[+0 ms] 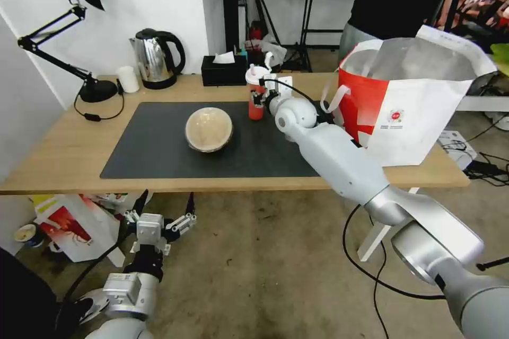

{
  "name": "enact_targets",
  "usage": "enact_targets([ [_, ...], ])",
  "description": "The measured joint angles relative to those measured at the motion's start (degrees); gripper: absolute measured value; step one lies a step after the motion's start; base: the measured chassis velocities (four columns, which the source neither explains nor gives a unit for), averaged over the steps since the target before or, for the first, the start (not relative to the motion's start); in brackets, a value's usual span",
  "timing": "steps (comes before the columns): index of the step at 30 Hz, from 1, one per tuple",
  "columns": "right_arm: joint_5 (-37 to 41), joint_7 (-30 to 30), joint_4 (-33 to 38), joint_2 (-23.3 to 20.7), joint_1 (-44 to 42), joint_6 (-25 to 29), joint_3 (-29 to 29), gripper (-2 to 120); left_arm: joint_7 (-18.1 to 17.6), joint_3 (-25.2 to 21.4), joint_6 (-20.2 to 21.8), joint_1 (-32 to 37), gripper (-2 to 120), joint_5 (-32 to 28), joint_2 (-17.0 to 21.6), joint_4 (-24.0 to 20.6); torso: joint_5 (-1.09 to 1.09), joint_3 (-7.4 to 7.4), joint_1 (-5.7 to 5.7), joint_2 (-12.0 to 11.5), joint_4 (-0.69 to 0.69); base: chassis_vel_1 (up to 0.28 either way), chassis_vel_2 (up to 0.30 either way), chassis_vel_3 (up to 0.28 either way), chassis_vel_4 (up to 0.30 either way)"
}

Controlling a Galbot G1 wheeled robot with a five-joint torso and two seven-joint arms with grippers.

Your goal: Pick up the trash from the table and place it into the takeout bag.

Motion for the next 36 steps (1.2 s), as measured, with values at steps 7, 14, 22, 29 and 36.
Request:
enact_targets([
  [7,0.97,1.12,2.95,-0.99,-0.23,-0.2,0.7,9,0.0,0.0,0.0,0.0,100,0.0,0.0,0.0,0.0,0.0,0.0,0.0,0.0,0.0,0.0,0.0,0.0],
  [14,2.5,1.84,7.9,-3.21,1.36,-0.63,2.36,9,0.0,0.0,0.0,0.0,100,0.0,0.0,0.0,0.01,0.0,0.0,0.0,0.01,0.0,0.0,0.0,0.0],
  [22,6.67,5.41,16.66,-8.7,5.58,-3.83,3.92,9,0.0,0.0,0.0,0.0,100,0.0,0.0,0.0,-0.01,0.0,0.0,0.0,0.0,0.0,0.0,0.0,0.0],
  [29,7.39,6.49,22.1,-15.03,6.88,-6.71,4.74,9,0.0,0.0,0.0,0.0,100,0.0,0.0,0.0,0.02,0.0,0.0,0.0,0.0,0.0,0.0,0.0,0.0],
  [36,9.36,6.41,30.93,-23.94,4.51,-8.34,8.35,9,0.0,0.0,0.0,0.0,100,0.0,0.0,0.0,0.0,-0.01,0.0,0.0,0.0,0.0,0.0,0.0,0.0],
])
